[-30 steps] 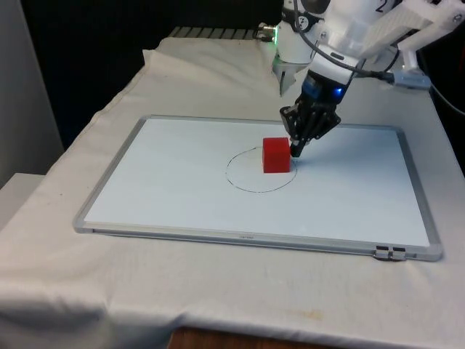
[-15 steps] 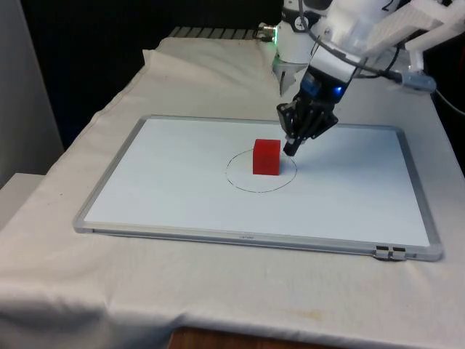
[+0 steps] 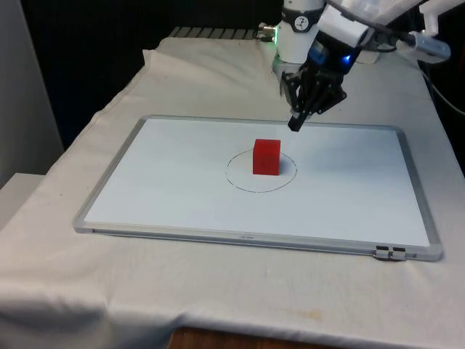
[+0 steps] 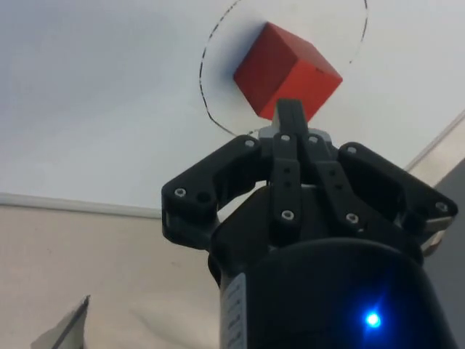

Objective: Push the cube into the marked area.

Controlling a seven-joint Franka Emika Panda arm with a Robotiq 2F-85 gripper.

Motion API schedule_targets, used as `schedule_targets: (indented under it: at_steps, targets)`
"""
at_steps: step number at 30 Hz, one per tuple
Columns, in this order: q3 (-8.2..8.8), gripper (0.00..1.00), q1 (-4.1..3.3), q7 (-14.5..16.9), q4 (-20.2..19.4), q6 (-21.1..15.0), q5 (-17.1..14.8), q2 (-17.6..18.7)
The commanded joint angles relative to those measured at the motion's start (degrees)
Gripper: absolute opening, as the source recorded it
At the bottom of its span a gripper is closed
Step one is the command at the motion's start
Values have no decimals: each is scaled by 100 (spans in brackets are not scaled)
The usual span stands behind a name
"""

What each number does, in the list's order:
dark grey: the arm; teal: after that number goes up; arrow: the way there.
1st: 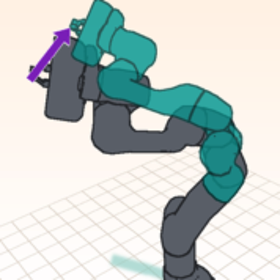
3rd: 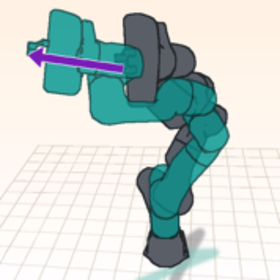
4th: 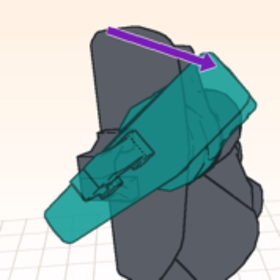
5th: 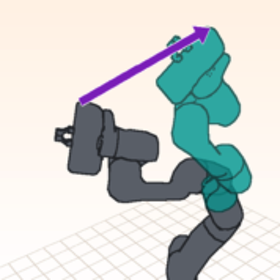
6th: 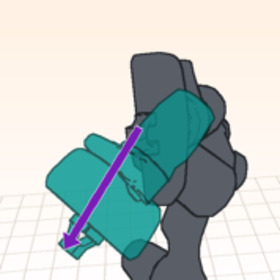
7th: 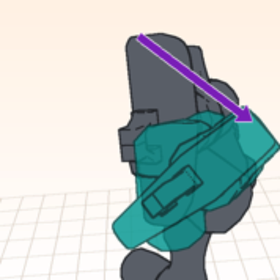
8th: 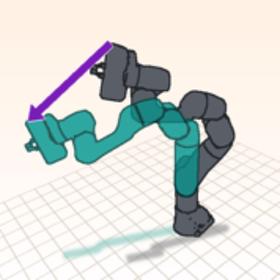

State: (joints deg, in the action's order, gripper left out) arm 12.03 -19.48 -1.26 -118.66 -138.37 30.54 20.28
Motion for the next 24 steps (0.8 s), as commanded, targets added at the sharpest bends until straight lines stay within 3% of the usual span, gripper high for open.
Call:
schedule_targets:
  at_steps: [1,24]
  targets:
    - [-17,0,0,-17,-17,92,-69,-74]
    - [-74,0,-6,-413,6,848,-252,-705]
